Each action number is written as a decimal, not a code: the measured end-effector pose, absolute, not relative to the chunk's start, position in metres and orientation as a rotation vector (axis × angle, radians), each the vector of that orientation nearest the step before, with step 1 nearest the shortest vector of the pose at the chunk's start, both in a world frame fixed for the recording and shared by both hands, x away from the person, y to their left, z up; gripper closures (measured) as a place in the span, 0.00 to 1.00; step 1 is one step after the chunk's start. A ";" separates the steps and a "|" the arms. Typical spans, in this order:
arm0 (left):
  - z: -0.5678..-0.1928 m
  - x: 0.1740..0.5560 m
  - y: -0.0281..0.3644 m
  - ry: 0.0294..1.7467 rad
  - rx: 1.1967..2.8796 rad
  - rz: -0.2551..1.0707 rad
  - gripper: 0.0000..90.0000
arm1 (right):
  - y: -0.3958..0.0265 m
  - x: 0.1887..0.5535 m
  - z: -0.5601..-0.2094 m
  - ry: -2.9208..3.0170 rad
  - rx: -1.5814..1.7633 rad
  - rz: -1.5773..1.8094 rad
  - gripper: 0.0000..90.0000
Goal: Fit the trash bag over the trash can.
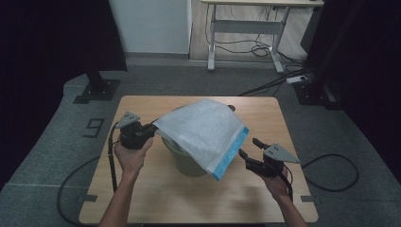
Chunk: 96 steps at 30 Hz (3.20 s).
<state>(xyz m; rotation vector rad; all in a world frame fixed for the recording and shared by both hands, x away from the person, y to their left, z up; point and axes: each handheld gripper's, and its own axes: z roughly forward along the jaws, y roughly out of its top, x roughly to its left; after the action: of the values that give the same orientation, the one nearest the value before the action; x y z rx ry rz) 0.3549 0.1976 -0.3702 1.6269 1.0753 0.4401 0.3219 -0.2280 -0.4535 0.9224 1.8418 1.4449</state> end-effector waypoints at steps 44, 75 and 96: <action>-0.353 0.371 0.176 0.929 1.690 0.376 0.87 | -0.248 0.343 -0.402 1.694 0.816 1.465 0.98; -0.319 0.315 0.168 0.840 1.820 0.436 0.30 | -0.233 0.337 -0.405 1.749 0.830 1.447 0.98; -0.354 0.310 0.115 0.800 1.932 0.348 0.30 | -0.192 0.323 -0.413 1.845 0.734 1.491 0.98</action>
<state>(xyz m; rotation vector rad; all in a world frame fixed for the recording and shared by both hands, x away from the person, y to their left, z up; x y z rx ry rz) 0.3100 0.1151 -0.3542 1.9318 0.8002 0.3479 0.3226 -0.1921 -0.4128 0.7340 1.8451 1.4905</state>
